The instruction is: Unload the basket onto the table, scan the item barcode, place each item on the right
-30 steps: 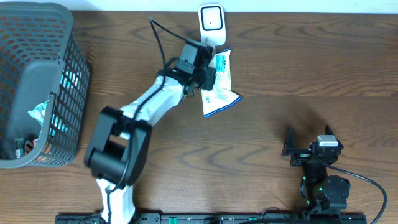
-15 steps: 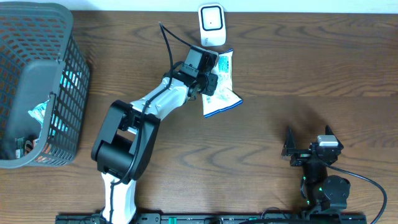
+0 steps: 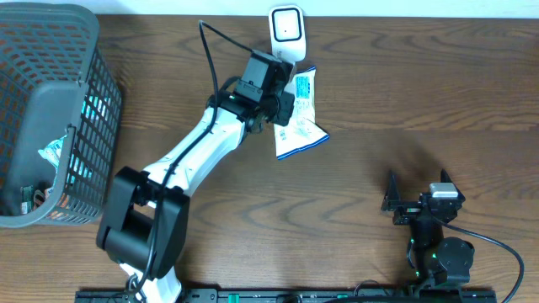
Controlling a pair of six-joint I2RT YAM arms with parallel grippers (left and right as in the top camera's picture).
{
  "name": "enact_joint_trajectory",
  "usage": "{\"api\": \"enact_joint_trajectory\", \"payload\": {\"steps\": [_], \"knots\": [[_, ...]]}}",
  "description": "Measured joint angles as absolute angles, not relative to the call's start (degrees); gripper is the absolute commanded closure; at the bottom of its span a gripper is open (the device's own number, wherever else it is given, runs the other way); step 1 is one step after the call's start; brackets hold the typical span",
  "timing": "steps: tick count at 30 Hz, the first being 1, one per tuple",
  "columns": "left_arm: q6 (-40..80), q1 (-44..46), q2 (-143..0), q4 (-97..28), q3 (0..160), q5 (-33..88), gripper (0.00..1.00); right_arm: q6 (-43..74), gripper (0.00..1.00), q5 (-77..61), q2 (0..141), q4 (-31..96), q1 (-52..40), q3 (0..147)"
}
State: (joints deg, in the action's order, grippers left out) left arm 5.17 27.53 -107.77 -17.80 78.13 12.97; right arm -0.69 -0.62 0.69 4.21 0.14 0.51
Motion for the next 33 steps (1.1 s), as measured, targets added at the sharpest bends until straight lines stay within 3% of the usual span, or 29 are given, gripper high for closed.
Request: {"api": "enact_joint_trajectory", "payload": {"steps": [4,6,19,22,29,32,33], "knots": [[6.33,28.62,-111.11,-17.96,78.02,12.99,0.91,-0.71,0.01,-0.60,0.69,4.21,0.14,0.51],[6.74,29.58,-112.99,-17.93,78.02,12.97,0.83,-0.69,0.01,-0.60,0.69,4.21,0.14,0.51],[7.73,32.23,-116.75,-22.63,78.04,12.93,0.86,-0.71,0.01,-0.60,0.69,4.21,0.14,0.51],[7.73,32.03,-114.15,-23.99,78.04,12.60,0.71,-0.69,0.01,-0.60,0.69,4.21,0.14,0.51],[7.35,32.03,-100.57,-14.15,78.85,12.27,0.68,-0.69,0.01,-0.62,0.69,4.21,0.14,0.51],[7.31,32.03,-99.88,-9.15,79.57,10.76,0.46,-0.69,0.01,-0.60,0.69,4.21,0.14,0.51],[7.33,32.03,-100.31,-8.27,79.57,9.80,0.45,-0.69,0.01,-0.60,0.69,4.21,0.14,0.51]]}}
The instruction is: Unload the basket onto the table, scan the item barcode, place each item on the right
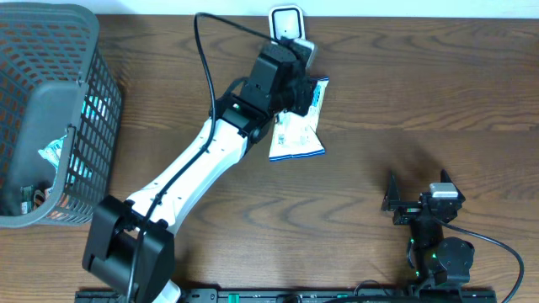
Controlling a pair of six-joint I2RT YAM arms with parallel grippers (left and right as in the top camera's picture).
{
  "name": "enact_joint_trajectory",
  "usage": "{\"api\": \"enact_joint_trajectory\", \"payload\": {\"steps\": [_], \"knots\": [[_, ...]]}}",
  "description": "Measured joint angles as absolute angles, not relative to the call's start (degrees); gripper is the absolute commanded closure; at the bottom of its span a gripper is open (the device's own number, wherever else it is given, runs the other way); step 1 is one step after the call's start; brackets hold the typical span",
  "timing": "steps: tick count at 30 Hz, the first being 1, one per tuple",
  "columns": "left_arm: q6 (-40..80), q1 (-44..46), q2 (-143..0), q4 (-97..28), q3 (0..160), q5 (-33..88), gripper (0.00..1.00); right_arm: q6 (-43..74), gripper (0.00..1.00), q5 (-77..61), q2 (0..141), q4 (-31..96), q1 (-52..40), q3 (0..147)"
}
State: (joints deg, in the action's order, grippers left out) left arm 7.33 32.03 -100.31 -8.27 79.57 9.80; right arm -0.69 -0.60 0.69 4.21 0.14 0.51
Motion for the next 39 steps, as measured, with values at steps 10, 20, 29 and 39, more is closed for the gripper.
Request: {"api": "enact_joint_trajectory", "payload": {"steps": [10,20,29,39], "knots": [[7.05,31.99,-113.54,2.50,79.53,3.51,0.39,-0.71,0.01,-0.60,0.69,4.21,0.14,0.51],[7.03,31.99,-122.65,3.79,79.53,2.63,0.39,-0.69,0.01,-0.60,0.69,4.21,0.14,0.51],[2.59,31.99,-116.86,3.86,79.09,2.63,0.39,-0.69,0.01,-0.60,0.69,4.21,0.14,0.51],[1.45,31.99,-105.78,-9.47,79.72,2.68,0.39,-0.71,0.01,-0.62,0.69,4.21,0.14,0.51]]}}
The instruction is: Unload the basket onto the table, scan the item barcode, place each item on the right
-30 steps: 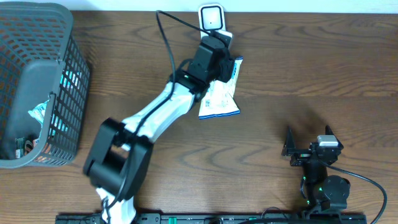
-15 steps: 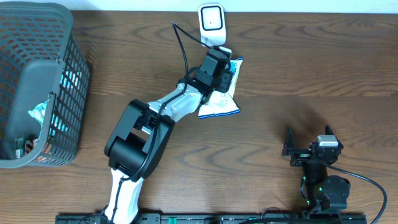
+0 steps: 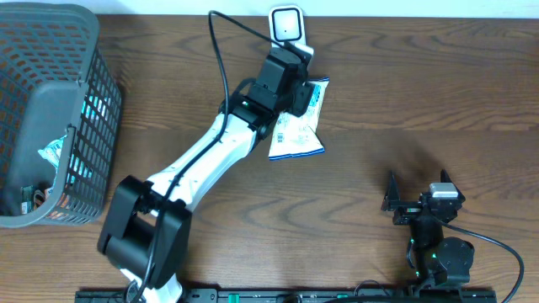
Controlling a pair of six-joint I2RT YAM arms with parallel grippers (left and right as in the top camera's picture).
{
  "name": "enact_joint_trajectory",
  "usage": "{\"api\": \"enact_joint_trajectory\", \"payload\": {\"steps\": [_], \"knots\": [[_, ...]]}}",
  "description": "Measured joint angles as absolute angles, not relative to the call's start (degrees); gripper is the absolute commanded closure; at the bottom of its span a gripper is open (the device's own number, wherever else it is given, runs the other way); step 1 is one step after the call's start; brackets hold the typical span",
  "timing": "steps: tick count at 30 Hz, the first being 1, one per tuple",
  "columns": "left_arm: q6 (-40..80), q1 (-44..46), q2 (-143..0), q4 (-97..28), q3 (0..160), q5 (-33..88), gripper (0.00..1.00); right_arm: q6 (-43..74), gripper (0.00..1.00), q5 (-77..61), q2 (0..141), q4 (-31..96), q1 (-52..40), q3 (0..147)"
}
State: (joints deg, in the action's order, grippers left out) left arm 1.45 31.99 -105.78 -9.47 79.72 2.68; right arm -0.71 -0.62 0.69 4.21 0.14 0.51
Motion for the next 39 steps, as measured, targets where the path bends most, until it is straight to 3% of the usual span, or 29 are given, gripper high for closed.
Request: {"api": "enact_joint_trajectory", "payload": {"steps": [11,15,22,27,32,39], "knots": [[6.22,31.99,-116.07,-12.05,78.22,9.76,0.39,-0.69,0.01,-0.62,0.69,4.21,0.14,0.51],[6.76,31.94,-117.36,-11.90,78.22,11.70,0.45,-0.69,0.01,-0.60,0.69,4.21,0.14,0.51],[7.53,31.77,-114.54,-11.88,78.22,13.08,0.44,-0.69,0.01,-0.60,0.69,4.23,0.14,0.51],[7.51,31.83,-104.40,-9.45,78.32,13.61,0.45,-0.71,0.01,-0.60,0.69,4.21,0.14,0.49],[7.86,31.88,-101.10,-9.69,79.22,10.92,0.66,-0.69,0.01,-0.60,0.69,4.21,0.14,0.51],[7.53,31.88,-109.56,-12.36,78.46,6.85,0.68,-0.69,0.01,-0.60,0.69,4.21,0.14,0.51]]}}
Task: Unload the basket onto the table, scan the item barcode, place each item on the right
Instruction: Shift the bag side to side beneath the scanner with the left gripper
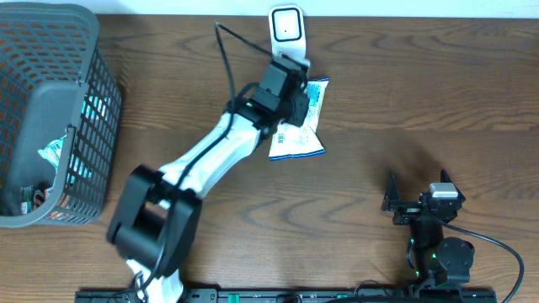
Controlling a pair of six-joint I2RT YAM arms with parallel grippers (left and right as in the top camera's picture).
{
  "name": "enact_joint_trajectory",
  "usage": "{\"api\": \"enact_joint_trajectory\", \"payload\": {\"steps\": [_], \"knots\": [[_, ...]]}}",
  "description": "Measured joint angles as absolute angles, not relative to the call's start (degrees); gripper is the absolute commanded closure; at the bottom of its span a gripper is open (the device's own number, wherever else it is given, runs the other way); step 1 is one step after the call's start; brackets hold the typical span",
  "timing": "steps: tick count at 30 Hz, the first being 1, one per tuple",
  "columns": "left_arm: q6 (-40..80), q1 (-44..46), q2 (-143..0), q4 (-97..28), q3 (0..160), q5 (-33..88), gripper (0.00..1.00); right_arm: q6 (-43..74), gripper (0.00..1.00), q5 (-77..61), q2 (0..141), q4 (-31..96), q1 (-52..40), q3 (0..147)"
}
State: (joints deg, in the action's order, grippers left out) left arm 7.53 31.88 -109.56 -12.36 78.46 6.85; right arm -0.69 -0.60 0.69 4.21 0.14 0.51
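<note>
A blue-and-white snack packet (pixel 300 128) lies just below the white barcode scanner (pixel 286 27) at the table's far edge. My left gripper (pixel 296 91) reaches from the lower left and sits on the packet's upper end, shut on it, though the wrist body hides most of the fingers. The packet's lower half spreads out towards the front. My right gripper (pixel 418 195) rests near the front right, far from the packet, open with nothing between its fingers.
A dark grey mesh basket (pixel 94 101) with several packaged items inside stands at the left edge. The left arm's black cable (pixel 226 57) arches over the table beside the scanner. The brown wooden table (pixel 421 93) stretches out to the right.
The left arm's elbow and base link have shifted a little to the right and the wrist sits slightly lower. The packet stays in the same spot under the scanner. The right arm is unchanged.
My left gripper first held the packet tilted, just below and right of the scanner. Then the packet was turned more upright, with its top corner close beside the scanner. It has stayed there since, while the arm's pose changed slightly.
</note>
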Motion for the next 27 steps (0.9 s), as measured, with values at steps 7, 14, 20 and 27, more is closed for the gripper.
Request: {"api": "enact_joint_trajectory", "payload": {"steps": [7,14,20,27], "knots": [[8.80,32.16,-118.45,-13.56,78.32,8.03,0.69,-0.69,0.01,-0.60,0.69,4.21,0.14,0.51],[8.01,33.15,-118.39,-13.54,78.50,8.69,0.68,-0.71,0.01,-0.62,0.69,4.21,0.14,0.51],[6.13,33.52,-115.66,-12.78,78.39,7.94,0.60,-0.69,0.01,-0.60,0.69,4.21,0.14,0.51],[5.54,33.82,-109.45,-2.17,78.52,2.13,0.59,-0.69,0.01,-0.60,0.69,4.21,0.14,0.51]]}}
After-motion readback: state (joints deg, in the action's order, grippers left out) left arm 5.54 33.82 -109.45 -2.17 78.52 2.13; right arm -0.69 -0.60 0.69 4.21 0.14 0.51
